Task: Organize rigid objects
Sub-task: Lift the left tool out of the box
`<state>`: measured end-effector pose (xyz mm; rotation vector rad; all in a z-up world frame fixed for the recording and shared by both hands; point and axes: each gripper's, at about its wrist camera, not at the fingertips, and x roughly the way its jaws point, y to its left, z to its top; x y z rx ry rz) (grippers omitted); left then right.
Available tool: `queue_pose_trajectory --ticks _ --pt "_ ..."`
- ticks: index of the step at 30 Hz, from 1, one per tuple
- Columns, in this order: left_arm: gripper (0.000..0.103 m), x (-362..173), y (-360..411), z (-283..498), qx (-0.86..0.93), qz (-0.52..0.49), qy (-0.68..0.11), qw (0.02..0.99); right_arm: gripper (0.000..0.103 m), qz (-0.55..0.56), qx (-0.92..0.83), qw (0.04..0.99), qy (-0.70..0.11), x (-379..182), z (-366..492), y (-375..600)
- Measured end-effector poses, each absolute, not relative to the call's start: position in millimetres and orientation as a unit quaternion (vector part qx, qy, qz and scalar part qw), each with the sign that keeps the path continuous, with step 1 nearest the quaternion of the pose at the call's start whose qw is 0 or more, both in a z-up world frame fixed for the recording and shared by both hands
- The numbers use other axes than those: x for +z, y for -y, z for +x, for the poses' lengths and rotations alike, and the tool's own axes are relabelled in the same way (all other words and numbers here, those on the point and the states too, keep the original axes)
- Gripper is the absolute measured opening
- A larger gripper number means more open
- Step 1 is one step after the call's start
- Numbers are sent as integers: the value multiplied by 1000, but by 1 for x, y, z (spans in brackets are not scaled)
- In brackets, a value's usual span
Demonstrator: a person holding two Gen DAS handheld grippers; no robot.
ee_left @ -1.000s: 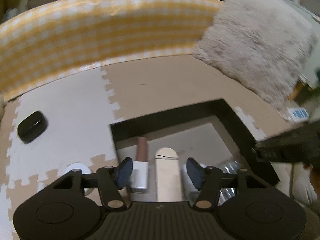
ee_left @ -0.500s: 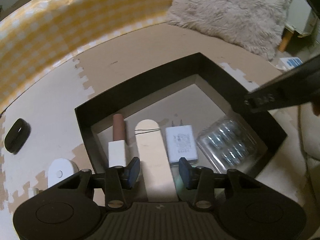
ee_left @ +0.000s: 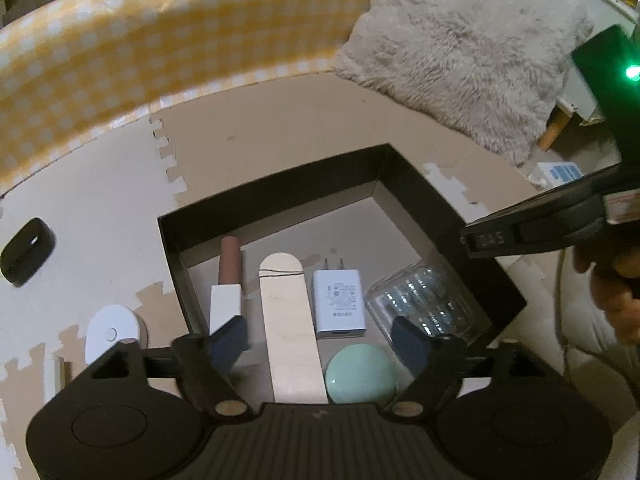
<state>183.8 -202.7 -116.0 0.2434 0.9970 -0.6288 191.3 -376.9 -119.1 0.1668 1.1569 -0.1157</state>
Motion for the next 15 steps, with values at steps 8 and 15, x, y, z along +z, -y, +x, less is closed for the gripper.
queue_pose_trajectory --ticks 8,15 --pt "101 -94 183 176 -297 93 -454 835 4 92 -54 833 -543 -118 190 381" --pt "103 -73 153 176 -282 81 -436 851 4 104 -52 833 -540 -118 189 385"
